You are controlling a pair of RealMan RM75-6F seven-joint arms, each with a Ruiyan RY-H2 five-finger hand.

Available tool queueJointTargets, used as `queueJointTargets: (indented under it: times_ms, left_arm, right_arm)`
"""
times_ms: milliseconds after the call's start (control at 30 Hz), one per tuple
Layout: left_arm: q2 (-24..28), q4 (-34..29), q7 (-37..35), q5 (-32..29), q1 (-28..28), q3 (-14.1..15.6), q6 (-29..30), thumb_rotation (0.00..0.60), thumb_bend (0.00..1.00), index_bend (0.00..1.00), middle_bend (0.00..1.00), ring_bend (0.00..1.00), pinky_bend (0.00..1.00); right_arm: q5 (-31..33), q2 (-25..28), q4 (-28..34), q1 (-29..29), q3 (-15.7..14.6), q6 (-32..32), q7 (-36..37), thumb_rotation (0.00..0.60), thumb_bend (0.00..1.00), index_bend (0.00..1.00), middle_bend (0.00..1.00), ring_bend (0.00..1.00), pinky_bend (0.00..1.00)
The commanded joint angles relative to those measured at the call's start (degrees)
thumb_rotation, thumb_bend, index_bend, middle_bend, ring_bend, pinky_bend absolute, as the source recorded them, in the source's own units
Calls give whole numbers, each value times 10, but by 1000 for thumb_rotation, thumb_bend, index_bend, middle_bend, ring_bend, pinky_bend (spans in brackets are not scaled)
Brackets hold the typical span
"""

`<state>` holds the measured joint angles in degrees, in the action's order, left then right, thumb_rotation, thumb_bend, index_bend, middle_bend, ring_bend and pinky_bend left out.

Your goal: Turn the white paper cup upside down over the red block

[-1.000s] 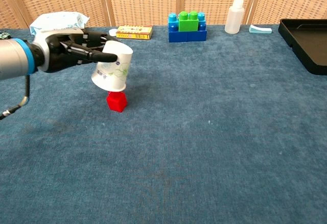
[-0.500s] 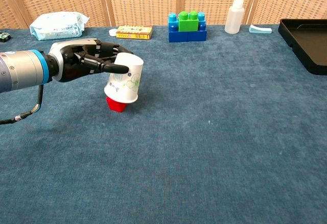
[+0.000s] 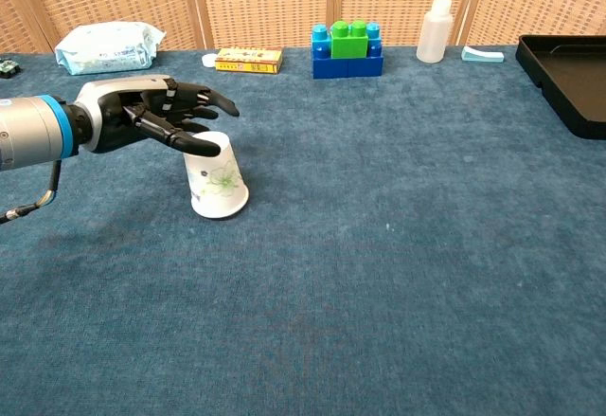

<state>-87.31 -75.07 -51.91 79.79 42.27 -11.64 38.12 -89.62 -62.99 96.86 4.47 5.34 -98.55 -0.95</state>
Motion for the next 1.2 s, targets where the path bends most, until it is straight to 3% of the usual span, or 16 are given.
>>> queueJointTargets:
  times_ms: [33, 233, 367, 567, 700, 967, 1200]
  left_arm:
    - [4, 1, 20, -4, -2, 4, 13, 503, 133, 169, 28, 0, 22]
    - [25, -16, 53, -2, -10, 4, 45, 495, 129, 106, 22, 0, 22]
    - [57, -43, 141, -2, -23, 14, 79, 499, 137, 106, 22, 0, 22]
    - [129, -129, 302, -32, -66, 28, 144, 500, 230, 106, 22, 0, 22]
    - [174, -190, 374, -46, -102, 43, 191, 500, 236, 106, 22, 0, 22]
    - [227, -273, 445, 17, -228, 113, 366, 506, 236, 109, 35, 0, 22]
    - [238, -273, 455, 72, -320, 162, 477, 505, 236, 115, 48, 0, 22]
  right_arm:
    - [-1, 0, 1, -1, 0, 1, -1, 352, 332, 361, 409, 372, 392]
    - [-2, 2, 8, -4, -2, 9, -8, 355, 331, 361, 409, 371, 390]
    - [0, 8, 16, -9, -3, 23, -17, 354, 331, 361, 408, 370, 389]
    - [14, 10, 25, -18, 1, 41, -34, 357, 331, 362, 409, 367, 386]
    - [22, 3, 21, -22, 5, 46, -50, 356, 331, 364, 409, 360, 380]
    - [19, -12, 15, -37, 0, 70, -80, 363, 331, 367, 400, 352, 364]
    - [20, -11, 28, -46, -11, 96, -99, 358, 331, 367, 387, 344, 346]
